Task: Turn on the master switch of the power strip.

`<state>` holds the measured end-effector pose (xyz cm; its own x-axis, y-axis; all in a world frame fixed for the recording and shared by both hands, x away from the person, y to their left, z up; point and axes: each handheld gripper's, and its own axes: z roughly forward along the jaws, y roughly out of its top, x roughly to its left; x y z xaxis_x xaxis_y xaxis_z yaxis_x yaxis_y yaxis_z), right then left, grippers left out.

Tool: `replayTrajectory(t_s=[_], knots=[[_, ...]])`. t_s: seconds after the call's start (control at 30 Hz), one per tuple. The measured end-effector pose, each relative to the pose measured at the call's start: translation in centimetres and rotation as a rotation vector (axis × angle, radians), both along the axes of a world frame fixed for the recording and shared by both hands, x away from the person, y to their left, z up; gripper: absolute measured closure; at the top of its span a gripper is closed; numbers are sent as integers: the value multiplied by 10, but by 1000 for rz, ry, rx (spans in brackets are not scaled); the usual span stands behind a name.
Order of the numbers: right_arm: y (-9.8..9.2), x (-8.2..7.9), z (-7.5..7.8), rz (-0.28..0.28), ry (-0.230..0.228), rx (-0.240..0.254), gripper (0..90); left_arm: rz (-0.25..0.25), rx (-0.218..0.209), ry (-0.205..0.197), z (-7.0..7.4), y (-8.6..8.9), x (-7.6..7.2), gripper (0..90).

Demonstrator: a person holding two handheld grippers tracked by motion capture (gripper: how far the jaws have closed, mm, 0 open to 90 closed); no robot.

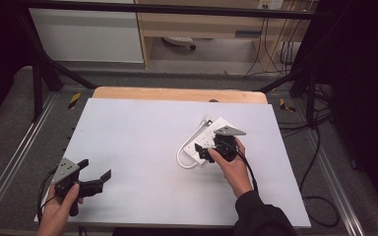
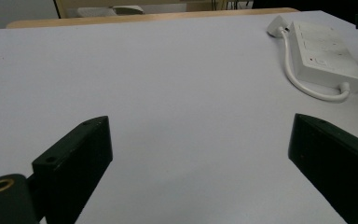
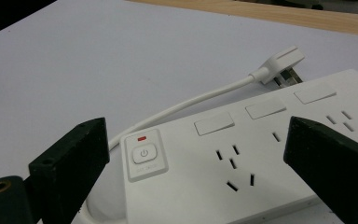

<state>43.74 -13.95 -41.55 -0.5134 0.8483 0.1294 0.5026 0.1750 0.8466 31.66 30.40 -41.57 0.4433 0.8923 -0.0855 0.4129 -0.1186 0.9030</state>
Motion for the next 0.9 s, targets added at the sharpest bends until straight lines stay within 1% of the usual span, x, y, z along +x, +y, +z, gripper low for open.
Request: replayTrajectory(t_s=[0.2, 0.37, 0.47, 0.63, 0.9], knots=[[-7, -1, 2, -7, -1, 0, 70, -2, -4, -2, 0, 0, 0, 62], [-13, -3, 4, -11, -3, 8, 67, -1, -7, -1, 0, 0, 0, 61], [-19, -6, 4, -8, -3, 23, 68, 0, -6, -1, 0, 0, 0, 61], [-31, -10, 6, -21, -11, 40, 69, -3, -3, -4, 0, 0, 0, 61], [-46, -15, 7, -36, -15, 44, 66, -4, -4, 0, 0, 0, 0, 61]])
